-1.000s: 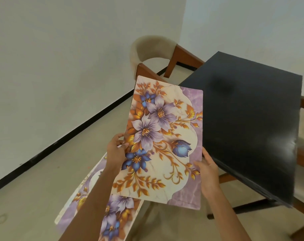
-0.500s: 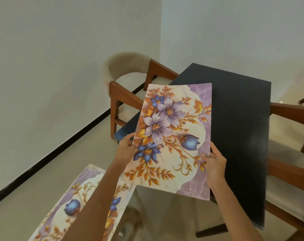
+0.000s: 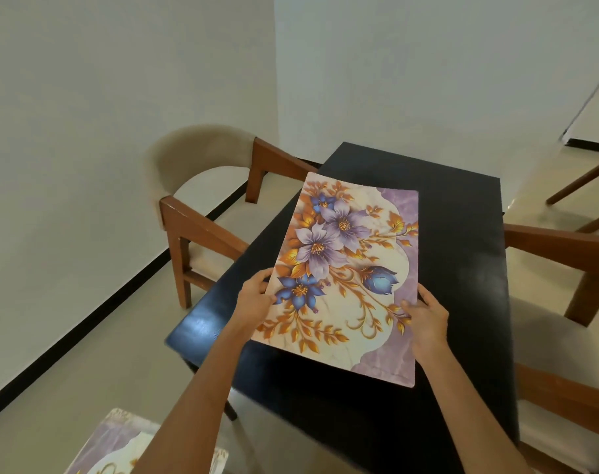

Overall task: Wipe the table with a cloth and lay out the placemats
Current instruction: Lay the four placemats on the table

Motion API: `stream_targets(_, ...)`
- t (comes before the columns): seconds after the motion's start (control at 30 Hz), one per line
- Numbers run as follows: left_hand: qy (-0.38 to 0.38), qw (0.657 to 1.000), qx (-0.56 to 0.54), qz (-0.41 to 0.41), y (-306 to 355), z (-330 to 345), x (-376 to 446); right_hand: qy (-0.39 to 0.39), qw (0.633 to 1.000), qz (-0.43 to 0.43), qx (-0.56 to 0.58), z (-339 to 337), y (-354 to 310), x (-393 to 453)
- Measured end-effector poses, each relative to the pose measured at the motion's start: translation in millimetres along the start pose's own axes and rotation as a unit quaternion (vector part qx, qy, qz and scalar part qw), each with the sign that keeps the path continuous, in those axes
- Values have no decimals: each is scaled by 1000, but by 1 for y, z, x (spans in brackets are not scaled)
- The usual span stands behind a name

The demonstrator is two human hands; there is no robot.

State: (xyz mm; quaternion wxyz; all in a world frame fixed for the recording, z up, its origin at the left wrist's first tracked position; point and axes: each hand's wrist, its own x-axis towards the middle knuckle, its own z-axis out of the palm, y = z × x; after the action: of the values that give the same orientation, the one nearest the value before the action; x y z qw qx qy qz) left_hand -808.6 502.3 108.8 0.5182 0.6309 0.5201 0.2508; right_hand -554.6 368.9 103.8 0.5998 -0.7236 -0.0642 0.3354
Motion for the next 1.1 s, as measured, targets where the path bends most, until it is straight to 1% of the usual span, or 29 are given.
stream_targets(0.13,24,999,-21,9,21,12,40,-39,999,25,14,1,-24,34)
stream_targets(0.23,33,999,-36,3,32,23,68,-111,992,45,49,-3,-40,60)
stream_targets(0.3,28,999,-46,4,42,33,88,-149,984,63,75,-8,-49,76)
stream_targets(0.37,19,998,-52,5,51,43,106,-158,980,89,82,-11,-56,91)
stream_targets(0.43,19,998,-51,7,58,52,123,-167,978,106,65,-15,-59,108)
stream_targets(0.53,15,999,-46,7,67,57,148,-166,981,103,-20,-14,-58,127)
stream_targets(0.6,0,999,-46,3,70,59,165,-148,984,86,-41,-8,-56,138)
stream_targets(0.7,-41,998,-51,-7,77,64,190,-72,995,54,-49,10,-53,160)
stream_targets(0.83,-123,986,-84,-77,84,63,237,22,997,23,-70,38,-58,197)
stream_targets(0.9,-132,983,-76,-107,86,63,265,51,996,19,-69,54,-63,218)
stream_targets(0.97,-94,988,-51,-108,84,67,296,73,995,24,-67,70,-69,243)
stream_targets(1.03,-23,995,-42,-84,82,74,326,79,995,28,-62,87,-75,268)
stream_targets(1.1,30,996,-54,-61,81,83,356,83,994,25,-63,106,-82,295)
